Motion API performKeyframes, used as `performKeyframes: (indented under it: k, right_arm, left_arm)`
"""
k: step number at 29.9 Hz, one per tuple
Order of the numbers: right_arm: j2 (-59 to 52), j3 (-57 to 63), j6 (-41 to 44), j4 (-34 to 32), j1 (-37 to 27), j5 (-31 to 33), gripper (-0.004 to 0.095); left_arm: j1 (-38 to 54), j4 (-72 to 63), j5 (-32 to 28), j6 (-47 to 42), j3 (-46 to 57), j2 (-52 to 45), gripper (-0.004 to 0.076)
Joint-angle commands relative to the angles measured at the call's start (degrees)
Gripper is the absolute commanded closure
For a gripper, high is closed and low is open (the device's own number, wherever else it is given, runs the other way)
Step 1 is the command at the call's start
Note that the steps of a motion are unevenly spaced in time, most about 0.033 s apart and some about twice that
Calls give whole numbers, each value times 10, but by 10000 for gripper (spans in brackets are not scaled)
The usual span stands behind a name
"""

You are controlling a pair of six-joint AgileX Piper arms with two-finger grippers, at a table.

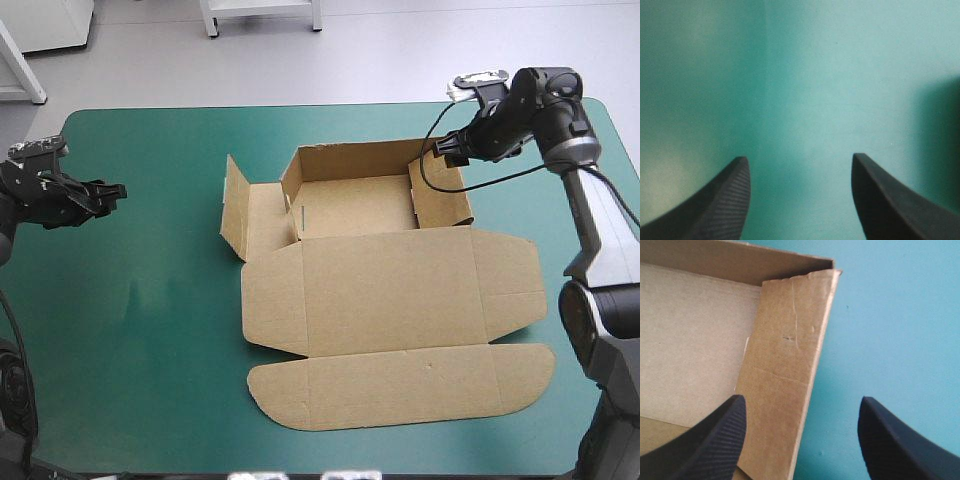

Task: Fold the box

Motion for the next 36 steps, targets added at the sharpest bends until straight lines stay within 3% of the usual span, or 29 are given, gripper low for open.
performKeyframes:
  k: [1,4,9,14,21,33,36]
  right_arm:
    - [-74,-19,11,-17,-2,4,305]
    - [-111,-6,21,-29,7,4,318]
    - [-177,63,58,-123,62,2,374]
    - [-188,151,104,-190,108,-56,365]
    - [-127,155,114,-131,65,-142,213]
    - [11,83,68,-82,48,-138,212]
    - [33,71,68,-82,48,-132,259]
  left_arm:
    - [-1,-27,-19,10,-15,-28,297]
    - [-1,-30,-13,13,-15,-28,297]
    - [-1,-33,-7,18,-15,-28,297]
    - [-1,-34,-7,18,-15,-28,300]
    - [-1,-38,-5,19,-15,-28,299]
    - [-1,-40,4,21,-15,-28,300]
    - [-1,-40,7,21,-15,-28,300]
